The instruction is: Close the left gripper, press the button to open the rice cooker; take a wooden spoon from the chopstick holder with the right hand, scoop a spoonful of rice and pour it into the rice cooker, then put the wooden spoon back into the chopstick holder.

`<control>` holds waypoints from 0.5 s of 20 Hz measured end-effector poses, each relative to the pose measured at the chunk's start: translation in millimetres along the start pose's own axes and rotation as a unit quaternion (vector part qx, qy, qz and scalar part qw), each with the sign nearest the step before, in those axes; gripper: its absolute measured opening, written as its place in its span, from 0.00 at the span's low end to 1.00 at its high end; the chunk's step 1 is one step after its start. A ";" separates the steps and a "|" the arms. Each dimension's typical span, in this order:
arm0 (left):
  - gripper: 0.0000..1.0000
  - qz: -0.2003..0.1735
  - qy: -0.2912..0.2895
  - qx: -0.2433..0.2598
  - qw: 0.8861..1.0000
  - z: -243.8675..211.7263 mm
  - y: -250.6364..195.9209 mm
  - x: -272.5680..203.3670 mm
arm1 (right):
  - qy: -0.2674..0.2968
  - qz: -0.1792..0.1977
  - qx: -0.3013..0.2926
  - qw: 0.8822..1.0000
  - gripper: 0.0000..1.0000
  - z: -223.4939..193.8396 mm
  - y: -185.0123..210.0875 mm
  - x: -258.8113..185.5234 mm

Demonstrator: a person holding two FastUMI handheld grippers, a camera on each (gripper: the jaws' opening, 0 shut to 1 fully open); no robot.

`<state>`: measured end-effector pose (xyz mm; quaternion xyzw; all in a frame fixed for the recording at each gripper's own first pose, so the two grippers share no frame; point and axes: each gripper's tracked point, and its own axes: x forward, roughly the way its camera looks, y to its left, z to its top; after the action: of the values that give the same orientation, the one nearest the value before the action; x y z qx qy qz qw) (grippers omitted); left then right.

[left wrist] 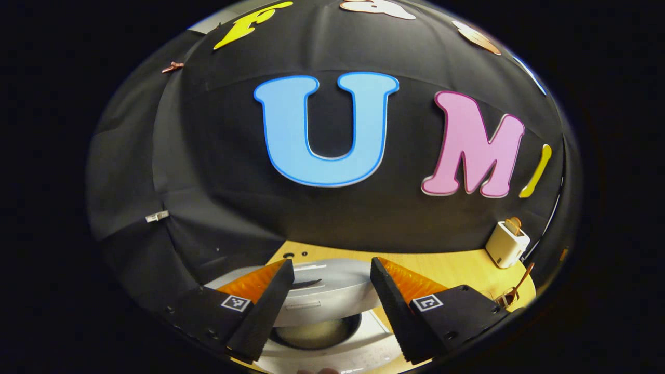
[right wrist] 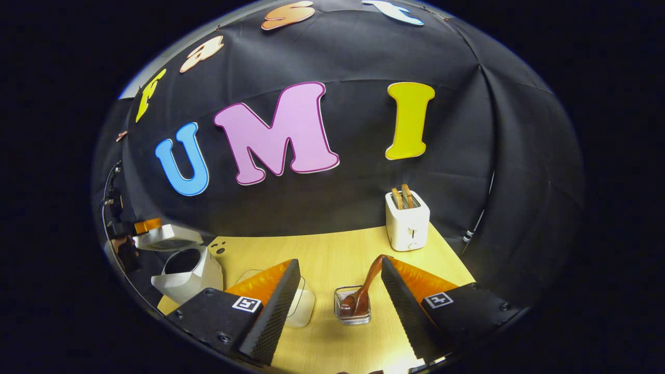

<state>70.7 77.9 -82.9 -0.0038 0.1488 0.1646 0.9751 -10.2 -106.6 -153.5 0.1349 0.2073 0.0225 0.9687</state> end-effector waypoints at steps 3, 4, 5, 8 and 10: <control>0.98 0.006 0.002 -0.002 1.000 -24.7 -5.8 -6.3 | -0.001 0.008 -0.002 1.000 0.98 2.8 -3.4 0.9; 0.98 0.007 0.001 0.003 1.000 -31.0 -7.9 -7.5 | -0.001 0.012 -0.005 1.000 0.98 2.8 -4.1 1.2; 0.98 0.009 -0.002 0.009 1.000 -35.4 -8.9 -8.5 | 0.000 0.015 -0.008 1.000 0.97 1.6 -4.4 2.7; 0.98 0.009 -0.011 0.006 1.000 -46.7 -9.9 -10.2 | 0.010 0.022 -0.015 1.000 0.98 -3.5 -3.4 8.6; 0.98 0.009 -0.008 -0.001 1.000 -55.9 -11.2 -10.9 | 0.014 0.030 -0.017 0.999 0.98 -3.3 3.9 11.7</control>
<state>48.4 60.7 -133.6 -0.0020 0.1410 0.1736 0.9747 -0.8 -100.8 -159.9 0.1242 0.2161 0.0570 0.9668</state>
